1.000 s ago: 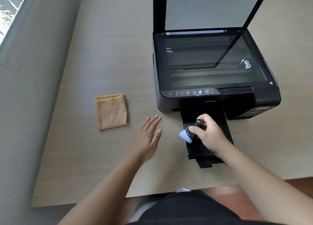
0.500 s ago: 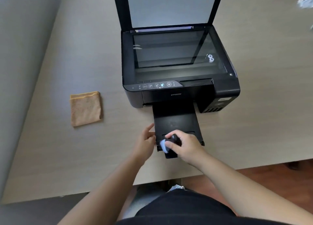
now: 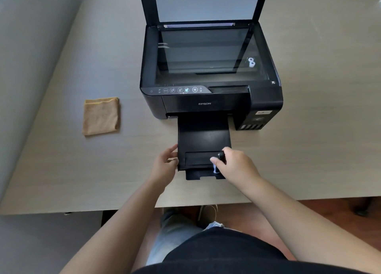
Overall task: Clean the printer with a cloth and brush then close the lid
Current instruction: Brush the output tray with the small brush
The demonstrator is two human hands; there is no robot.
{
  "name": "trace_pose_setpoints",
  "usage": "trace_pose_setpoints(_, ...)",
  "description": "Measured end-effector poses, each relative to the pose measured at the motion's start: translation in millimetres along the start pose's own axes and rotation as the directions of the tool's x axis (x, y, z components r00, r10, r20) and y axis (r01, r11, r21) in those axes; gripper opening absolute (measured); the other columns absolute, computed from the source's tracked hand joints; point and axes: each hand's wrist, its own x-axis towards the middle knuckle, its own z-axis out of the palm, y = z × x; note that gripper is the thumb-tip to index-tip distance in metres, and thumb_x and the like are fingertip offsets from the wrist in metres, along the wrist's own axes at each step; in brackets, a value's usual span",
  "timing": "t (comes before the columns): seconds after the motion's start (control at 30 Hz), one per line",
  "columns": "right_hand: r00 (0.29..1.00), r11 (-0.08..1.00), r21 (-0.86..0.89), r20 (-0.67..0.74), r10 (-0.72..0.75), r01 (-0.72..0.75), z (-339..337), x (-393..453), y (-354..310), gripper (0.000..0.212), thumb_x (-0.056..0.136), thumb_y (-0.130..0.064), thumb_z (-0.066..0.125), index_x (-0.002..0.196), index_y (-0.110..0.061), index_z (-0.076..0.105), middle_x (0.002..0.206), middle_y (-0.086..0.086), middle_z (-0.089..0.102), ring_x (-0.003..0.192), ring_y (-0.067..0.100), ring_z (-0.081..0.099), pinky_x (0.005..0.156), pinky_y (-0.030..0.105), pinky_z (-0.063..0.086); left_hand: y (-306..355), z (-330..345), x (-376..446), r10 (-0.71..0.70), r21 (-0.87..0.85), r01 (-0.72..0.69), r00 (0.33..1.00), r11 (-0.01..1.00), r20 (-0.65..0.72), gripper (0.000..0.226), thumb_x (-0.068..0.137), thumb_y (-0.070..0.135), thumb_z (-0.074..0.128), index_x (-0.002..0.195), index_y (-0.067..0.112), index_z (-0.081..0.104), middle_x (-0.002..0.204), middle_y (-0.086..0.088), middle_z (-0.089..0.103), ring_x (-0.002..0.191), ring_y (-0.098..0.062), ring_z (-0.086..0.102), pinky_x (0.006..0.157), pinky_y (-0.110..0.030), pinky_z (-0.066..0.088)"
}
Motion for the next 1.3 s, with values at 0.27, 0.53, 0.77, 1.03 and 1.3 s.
trace_pose_setpoints(0.27, 0.991, 0.973, 0.223, -0.103, 0.083, -0.058, -48.4, -3.5, 11.3, 0.024, 0.09, -0.036, 0.052, 0.08, -0.015, 0.049, 0.063, -0.002, 0.065, 0.062, 0.018, 0.055, 0.054, 0.031, 0.039, -2.0, 3.0, -0.2, 0.015, -0.003, -0.015, 1.0, 1.0, -0.019, 0.046, 0.098, 0.002, 0.043, 0.134, 0.031, 0.05, 0.101, -0.003, 0.061, 0.093, -0.02, 0.063, 0.073, -0.034, 0.057)
trace_pose_setpoints(0.53, 0.944, 0.947, 0.286, 0.244, -0.221, 0.147, 14.6, 10.9, -43.2, 0.018, 0.092, -0.04, 0.051, 0.102, -0.025, 0.054, 0.089, -0.001, 0.064, 0.079, 0.018, 0.059, 0.064, 0.029, 0.047, 3.0, 3.0, -3.8, 0.009, -0.055, -0.009, 1.0, 0.998, -0.002, 0.043, 0.098, -0.001, 0.044, 0.131, 0.026, 0.051, 0.101, -0.009, 0.062, 0.09, -0.02, 0.065, 0.068, -0.029, 0.058)
trace_pose_setpoints(0.77, 0.997, 0.996, -0.086, 0.077, 0.024, -0.017, -9.2, 11.5, 16.8, 0.02, 0.094, -0.031, 0.042, 0.098, -0.013, 0.051, 0.074, 0.001, 0.062, 0.076, 0.027, 0.059, 0.06, 0.033, 0.043, -3.1, 0.9, -0.6, 0.015, 0.019, -0.015, 1.0, 1.0, -0.005, 0.047, 0.096, 0.004, 0.049, 0.131, 0.036, 0.054, 0.095, -0.001, 0.061, 0.098, -0.028, 0.064, 0.078, -0.055, 0.056)
trace_pose_setpoints(1.03, 0.968, 0.968, 0.23, 0.2, -0.151, 0.104, 27.0, 34.0, -42.2, 0.015, 0.092, -0.034, 0.05, 0.095, -0.021, 0.055, 0.085, 0.0, 0.064, 0.078, 0.019, 0.061, 0.07, 0.036, 0.052, 0.8, 1.4, -3.6, 0.03, 0.021, -0.03, 0.999, 0.999, 0.011, 0.046, 0.096, 0.003, 0.046, 0.131, 0.033, 0.053, 0.101, -0.007, 0.063, 0.097, -0.03, 0.064, 0.079, -0.054, 0.057)
trace_pose_setpoints(1.3, 0.978, 0.995, 0.072, 0.202, 0.051, -0.067, -11.7, 37.4, 2.3, 0.018, 0.089, -0.034, 0.05, 0.09, -0.017, 0.056, 0.085, 0.005, 0.066, 0.08, 0.024, 0.063, 0.074, 0.039, 0.053, -1.6, -0.8, -1.5, 0.029, -0.023, -0.028, 0.999, 0.999, 0.019, 0.046, 0.097, 0.002, 0.046, 0.134, 0.028, 0.052, 0.098, -0.007, 0.059, 0.093, -0.025, 0.064, 0.074, -0.038, 0.06)
